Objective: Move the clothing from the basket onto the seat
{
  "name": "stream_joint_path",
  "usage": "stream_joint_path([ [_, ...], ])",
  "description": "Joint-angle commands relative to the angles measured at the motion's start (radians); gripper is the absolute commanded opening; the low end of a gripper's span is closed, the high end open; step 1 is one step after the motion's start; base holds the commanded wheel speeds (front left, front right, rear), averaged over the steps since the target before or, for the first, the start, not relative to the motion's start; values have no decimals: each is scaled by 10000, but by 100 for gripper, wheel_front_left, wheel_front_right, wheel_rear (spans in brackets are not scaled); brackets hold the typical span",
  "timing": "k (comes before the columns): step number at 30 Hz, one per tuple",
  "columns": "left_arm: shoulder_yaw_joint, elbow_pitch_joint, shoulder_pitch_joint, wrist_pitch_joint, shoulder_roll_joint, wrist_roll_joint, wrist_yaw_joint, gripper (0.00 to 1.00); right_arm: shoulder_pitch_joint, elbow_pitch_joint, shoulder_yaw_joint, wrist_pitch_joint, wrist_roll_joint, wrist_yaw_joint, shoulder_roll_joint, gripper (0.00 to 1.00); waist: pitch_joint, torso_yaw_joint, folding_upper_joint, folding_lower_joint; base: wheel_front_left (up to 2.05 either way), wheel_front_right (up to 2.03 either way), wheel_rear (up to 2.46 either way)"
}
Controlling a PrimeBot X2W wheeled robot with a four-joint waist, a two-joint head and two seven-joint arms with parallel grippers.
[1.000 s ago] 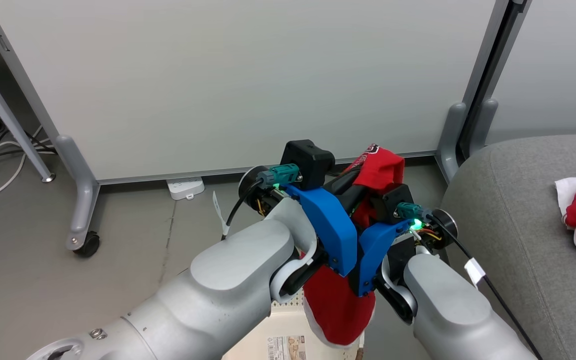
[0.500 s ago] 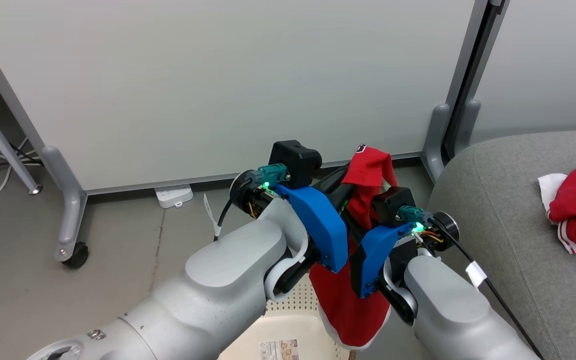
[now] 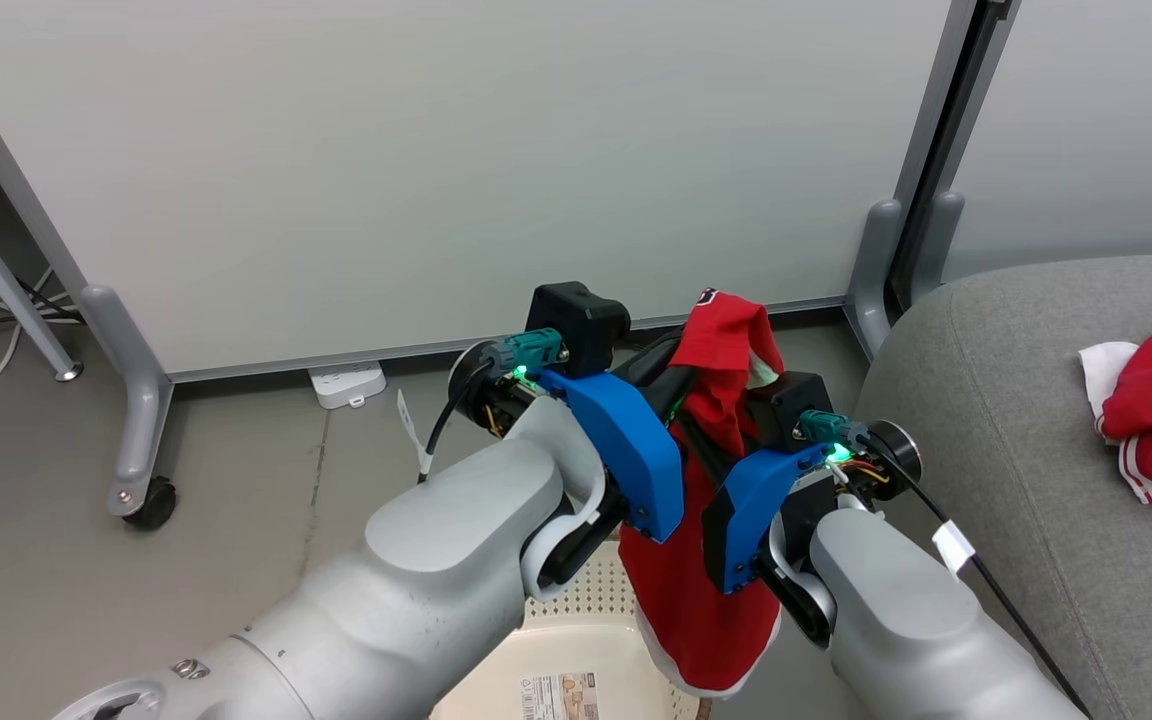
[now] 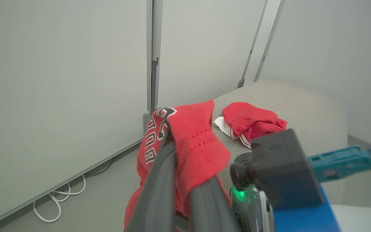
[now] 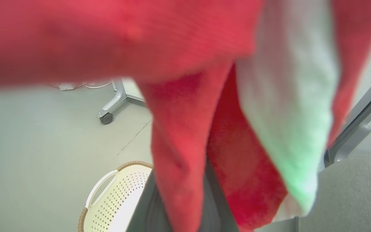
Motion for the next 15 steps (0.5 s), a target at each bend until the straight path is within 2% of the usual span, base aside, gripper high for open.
stream_joint_path([
  [1,-47,24,-108,-84,18,27,-39,0,-193,26,35,-81,64,-11,3,0,19,1,0,0,0,0,0],
  [2,-51,30,-139,-129,18,76,-55,37,-193,32,48,-97,81,-11,3,0,31,0,0,0,0,0,0],
  [3,-57,42,-166,-153,18,144,-72,95,-192,38,63,-97,106,-9,3,0,42,-3,0,0,0,0,0],
  [4,-58,49,-162,-214,18,197,-78,100,-204,44,77,-104,124,-9,3,0,55,-7,0,0,0,0,0],
  [11,397,-145,461,-514,187,888,-424,100,-290,141,9,-203,91,-9,3,0,116,-1,0,0,0,0,0],
  [12,1025,-497,842,-512,389,1486,-471,100,-296,200,-47,-274,33,-11,5,0,150,15,0,0,0,0,0],
  [13,1025,-497,842,-512,389,1486,-471,100,-296,200,-47,-274,33,-11,5,0,150,15,0,0,0,0,0],
  [15,1618,-918,1458,-505,567,2162,-460,100,-301,244,-110,-320,-33,-11,3,0,174,29,0,0,0,0,0],
])
